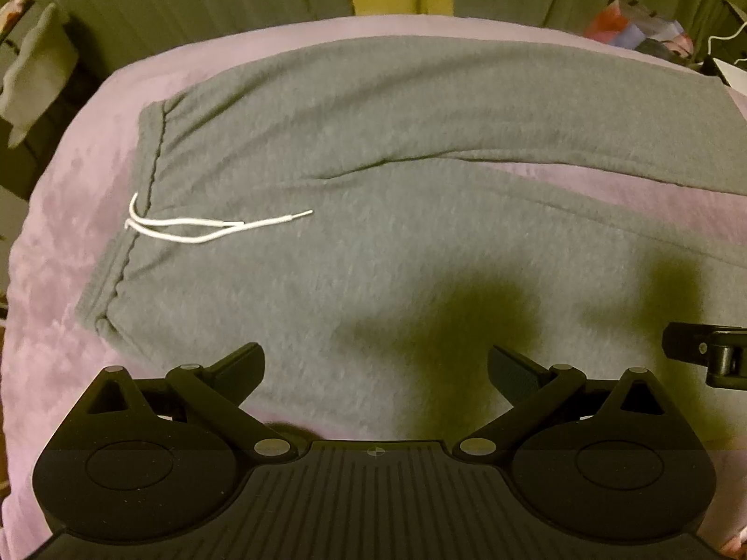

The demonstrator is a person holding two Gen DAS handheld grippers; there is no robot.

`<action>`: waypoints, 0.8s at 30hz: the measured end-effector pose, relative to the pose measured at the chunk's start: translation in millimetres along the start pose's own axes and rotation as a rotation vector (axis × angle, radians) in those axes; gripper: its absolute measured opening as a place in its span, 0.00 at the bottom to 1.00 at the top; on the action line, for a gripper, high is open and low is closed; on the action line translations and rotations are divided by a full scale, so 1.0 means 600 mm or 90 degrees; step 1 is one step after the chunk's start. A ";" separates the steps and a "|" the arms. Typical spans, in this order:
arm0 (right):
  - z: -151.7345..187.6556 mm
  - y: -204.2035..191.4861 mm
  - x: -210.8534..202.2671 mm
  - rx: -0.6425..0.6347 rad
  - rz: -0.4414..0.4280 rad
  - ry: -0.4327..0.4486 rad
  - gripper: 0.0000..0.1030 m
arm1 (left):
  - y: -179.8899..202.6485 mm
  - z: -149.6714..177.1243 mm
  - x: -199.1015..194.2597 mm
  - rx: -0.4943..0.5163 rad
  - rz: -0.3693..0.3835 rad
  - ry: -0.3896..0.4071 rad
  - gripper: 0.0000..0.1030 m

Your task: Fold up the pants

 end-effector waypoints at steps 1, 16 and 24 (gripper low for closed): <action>0.000 0.001 0.000 0.001 0.000 -0.001 1.00 | 0.001 0.000 0.000 -0.001 0.001 -0.001 1.00; 0.002 0.003 0.004 0.003 0.006 -0.005 1.00 | -0.001 0.000 0.004 -0.002 0.003 -0.005 1.00; 0.002 0.004 0.007 0.006 0.009 -0.005 1.00 | 0.001 0.001 0.006 -0.002 0.004 -0.007 1.00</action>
Point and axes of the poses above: each gripper's, at about its wrist camera, not at the fingertips, and x roughly the way its jaws point, y to its right, z to its underside, the point moved 5 cm from there along x, roughly the way its jaws point, and after that the axes turned 6 degrees about -z, right-handed, at the moved point
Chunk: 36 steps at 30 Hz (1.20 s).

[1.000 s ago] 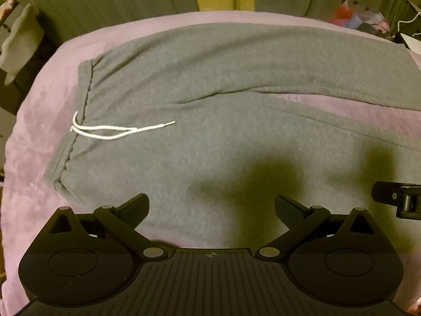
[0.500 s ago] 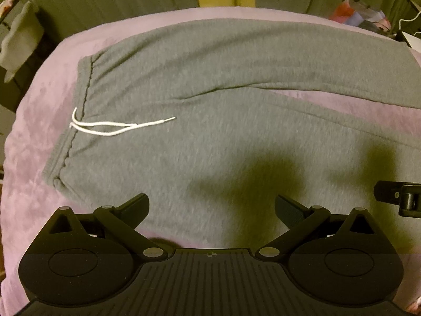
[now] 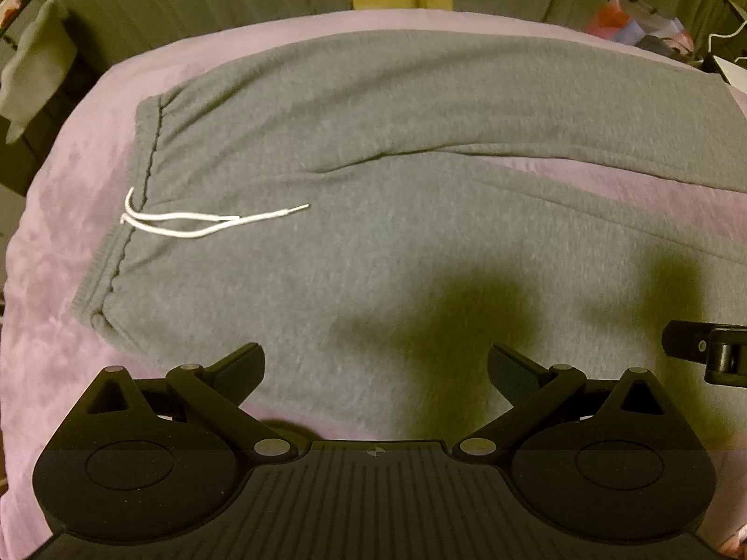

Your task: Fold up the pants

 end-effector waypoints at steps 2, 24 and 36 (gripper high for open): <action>0.000 -0.001 0.000 -0.001 -0.001 0.001 1.00 | 0.002 0.000 0.000 0.000 0.000 -0.001 1.00; -0.002 0.001 0.002 0.001 0.003 -0.002 1.00 | 0.001 0.002 0.008 -0.006 0.006 -0.005 1.00; -0.002 0.004 0.007 0.004 0.006 -0.003 1.00 | -0.004 -0.001 0.012 -0.010 0.012 -0.013 1.00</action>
Point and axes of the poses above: each gripper's, at about its wrist camera, not at the fingertips, and x roughly the way its jaws point, y to its right, z to its underside, the point moved 5 cm from there along x, roughly the way its jaws point, and after that the axes turned 6 degrees about -z, right-handed, at the moved point
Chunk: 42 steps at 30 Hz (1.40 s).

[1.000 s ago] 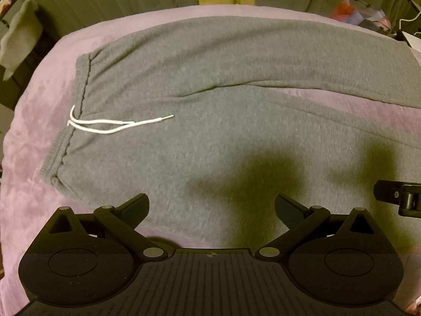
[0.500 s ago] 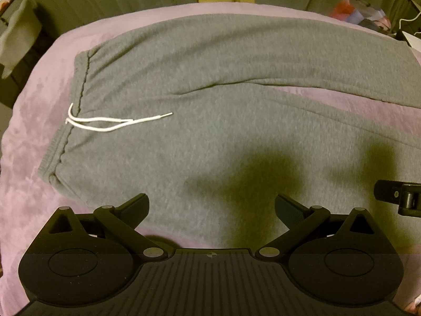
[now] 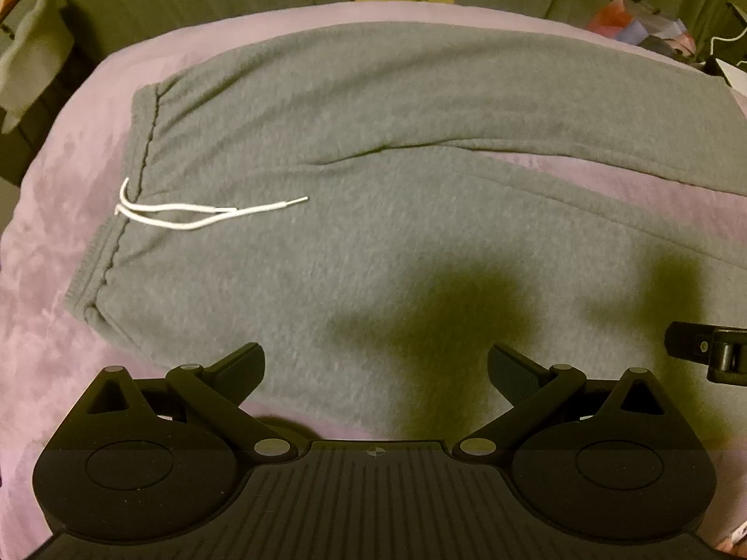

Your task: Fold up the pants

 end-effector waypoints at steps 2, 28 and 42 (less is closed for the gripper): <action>-0.001 0.001 0.002 -0.001 -0.001 -0.001 1.00 | -0.001 -0.001 0.001 -0.001 0.000 -0.001 1.00; -0.024 0.035 0.039 0.036 -0.010 -0.011 1.00 | 0.007 -0.035 0.047 0.000 -0.002 -0.021 1.00; -0.091 0.066 0.084 0.014 0.000 0.034 1.00 | -0.016 -0.104 0.097 -0.019 0.004 0.010 1.00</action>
Point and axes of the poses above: each gripper's, at about its wrist camera, not at the fingertips, and x roughly the way its jaws point, y to its right, z to its underside, the point moved 5 cm from there along x, roughly the way its jaws point, and after that the axes turned 6 degrees about -z, right-handed, at the moved point
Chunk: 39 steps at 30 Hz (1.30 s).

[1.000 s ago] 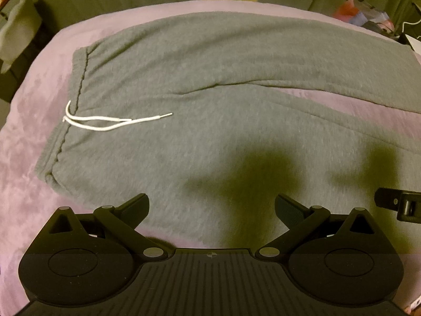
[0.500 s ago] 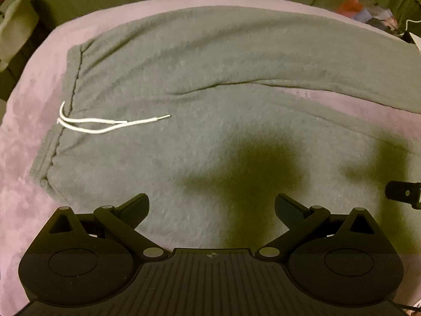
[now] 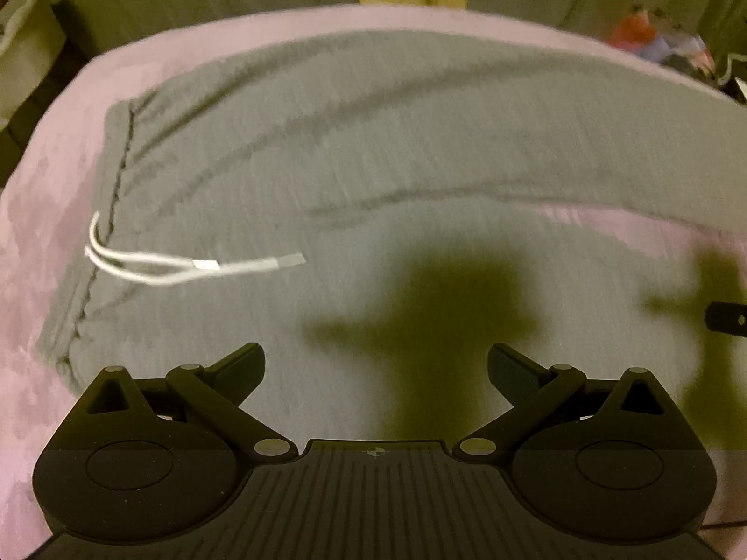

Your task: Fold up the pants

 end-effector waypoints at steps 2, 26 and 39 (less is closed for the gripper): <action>-0.020 0.004 0.012 0.009 -0.024 0.006 1.00 | -0.016 -0.031 0.005 -0.029 -0.003 0.018 1.00; -0.273 -0.211 0.237 -0.147 -0.154 0.201 0.46 | -0.065 -0.255 0.186 -0.165 0.087 0.222 1.00; -0.384 -0.165 0.283 -0.129 -0.062 0.284 0.00 | -0.041 -0.365 0.255 -0.111 -0.147 0.214 1.00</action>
Point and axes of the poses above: each gripper's, at about its wrist camera, not at the fingertips, and x roughly the way its jaws point, y to its right, z to its underside, the point moved 5 cm from there along x, roughly the way its jaws point, and after that the axes turned 6 degrees about -z, right-handed, at the moved point
